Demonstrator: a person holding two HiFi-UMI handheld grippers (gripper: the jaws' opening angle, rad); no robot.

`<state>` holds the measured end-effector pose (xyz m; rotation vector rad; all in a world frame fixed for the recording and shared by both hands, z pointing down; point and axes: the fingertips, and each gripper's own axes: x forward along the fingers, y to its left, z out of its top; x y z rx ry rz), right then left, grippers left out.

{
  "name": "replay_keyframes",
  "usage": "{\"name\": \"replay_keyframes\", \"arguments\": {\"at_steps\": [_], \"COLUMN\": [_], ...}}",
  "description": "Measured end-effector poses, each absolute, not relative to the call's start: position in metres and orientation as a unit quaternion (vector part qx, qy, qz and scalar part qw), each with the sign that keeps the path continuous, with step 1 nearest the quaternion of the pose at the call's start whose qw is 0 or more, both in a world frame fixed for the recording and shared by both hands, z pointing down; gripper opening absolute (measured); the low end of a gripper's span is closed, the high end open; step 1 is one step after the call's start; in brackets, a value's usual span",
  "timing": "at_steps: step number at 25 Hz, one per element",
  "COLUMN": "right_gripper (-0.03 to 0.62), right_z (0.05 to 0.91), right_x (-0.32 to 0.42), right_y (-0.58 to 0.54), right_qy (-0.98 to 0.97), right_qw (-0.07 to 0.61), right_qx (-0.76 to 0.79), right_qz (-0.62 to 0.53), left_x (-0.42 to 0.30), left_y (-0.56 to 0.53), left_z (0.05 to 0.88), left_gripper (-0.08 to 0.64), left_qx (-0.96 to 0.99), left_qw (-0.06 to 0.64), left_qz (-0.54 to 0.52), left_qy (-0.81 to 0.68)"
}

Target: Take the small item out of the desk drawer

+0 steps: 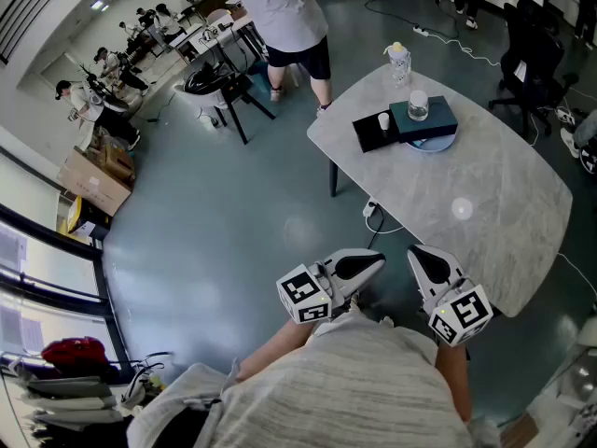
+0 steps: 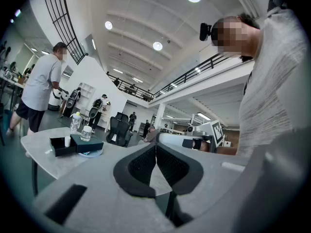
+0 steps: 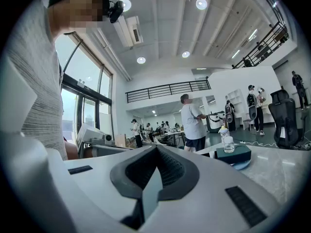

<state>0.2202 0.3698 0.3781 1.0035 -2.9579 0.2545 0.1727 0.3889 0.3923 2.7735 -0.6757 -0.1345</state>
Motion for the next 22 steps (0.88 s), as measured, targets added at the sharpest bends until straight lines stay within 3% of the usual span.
{"name": "replay_keyframes", "arguments": {"at_steps": [13,22], "right_gripper": [0.009,0.011], "right_z": [0.382,0.389], "right_x": [0.222,0.194], "right_y": [0.376,0.359], "right_qy": [-0.956,-0.961], "right_qw": [-0.022,-0.001], "right_qx": [0.275,0.257], "right_qz": [0.096,0.103], "left_x": [0.185,0.165], "left_y": [0.388,0.365], "left_z": [0.402,0.406], "left_gripper": [0.017,0.017], "left_qx": [0.964,0.962], "left_qw": [0.136,0.144], "left_qz": [-0.033,-0.031], "left_qy": [-0.227,-0.23]}}
